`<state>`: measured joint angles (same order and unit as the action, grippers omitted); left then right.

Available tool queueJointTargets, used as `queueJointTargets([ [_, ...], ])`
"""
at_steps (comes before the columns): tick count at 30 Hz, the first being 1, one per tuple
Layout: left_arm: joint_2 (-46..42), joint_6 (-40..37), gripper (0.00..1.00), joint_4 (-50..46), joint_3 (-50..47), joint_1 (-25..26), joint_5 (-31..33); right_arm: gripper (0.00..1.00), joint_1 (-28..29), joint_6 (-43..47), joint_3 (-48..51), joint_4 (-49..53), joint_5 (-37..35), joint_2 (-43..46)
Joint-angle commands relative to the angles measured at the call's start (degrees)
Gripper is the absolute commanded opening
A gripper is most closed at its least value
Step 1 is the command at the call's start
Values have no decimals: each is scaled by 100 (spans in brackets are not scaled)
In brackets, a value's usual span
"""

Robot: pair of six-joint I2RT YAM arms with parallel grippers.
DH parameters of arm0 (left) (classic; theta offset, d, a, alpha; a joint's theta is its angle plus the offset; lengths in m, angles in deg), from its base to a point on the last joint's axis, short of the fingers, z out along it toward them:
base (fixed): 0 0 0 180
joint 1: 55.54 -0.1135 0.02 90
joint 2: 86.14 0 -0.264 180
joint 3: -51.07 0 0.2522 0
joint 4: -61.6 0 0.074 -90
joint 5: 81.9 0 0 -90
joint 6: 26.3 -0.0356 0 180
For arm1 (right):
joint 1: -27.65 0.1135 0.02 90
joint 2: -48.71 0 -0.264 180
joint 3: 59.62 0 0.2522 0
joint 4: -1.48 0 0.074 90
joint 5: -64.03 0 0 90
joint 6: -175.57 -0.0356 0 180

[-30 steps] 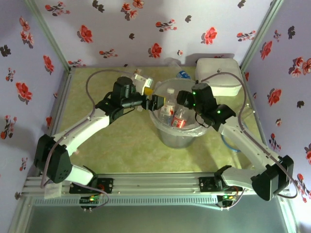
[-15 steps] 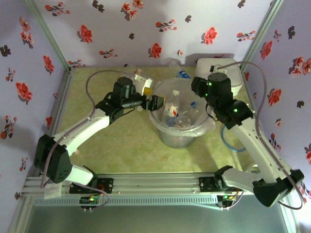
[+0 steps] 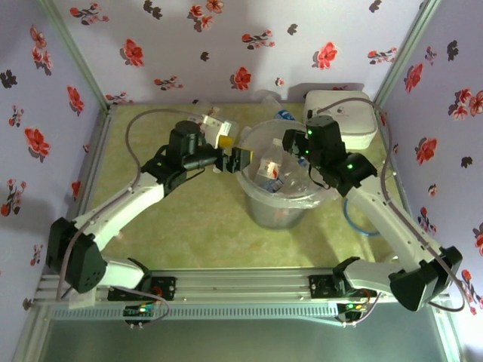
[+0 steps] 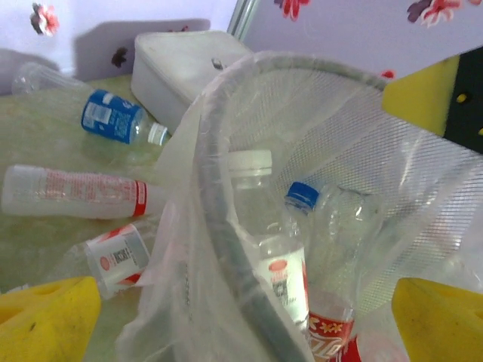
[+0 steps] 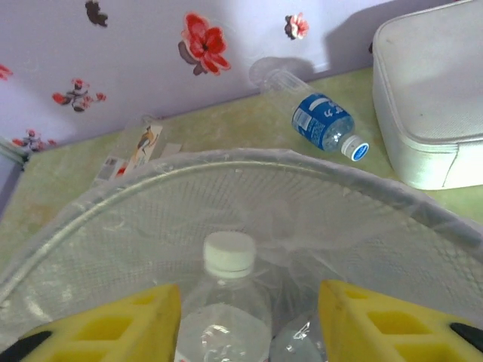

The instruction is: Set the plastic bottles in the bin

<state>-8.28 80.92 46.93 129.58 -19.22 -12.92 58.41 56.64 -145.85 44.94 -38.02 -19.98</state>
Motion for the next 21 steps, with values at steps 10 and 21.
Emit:
queueJointTargets([
  [10, -249, 337, 100, -891, 455, -1687, 332, 67, -647, -100, 369, -240, -269, 846],
  [21, 2657, 209, 84, -1526, 1924, -3036, 178, 71, -843, -397, 717, -221, -260, 1233],
])
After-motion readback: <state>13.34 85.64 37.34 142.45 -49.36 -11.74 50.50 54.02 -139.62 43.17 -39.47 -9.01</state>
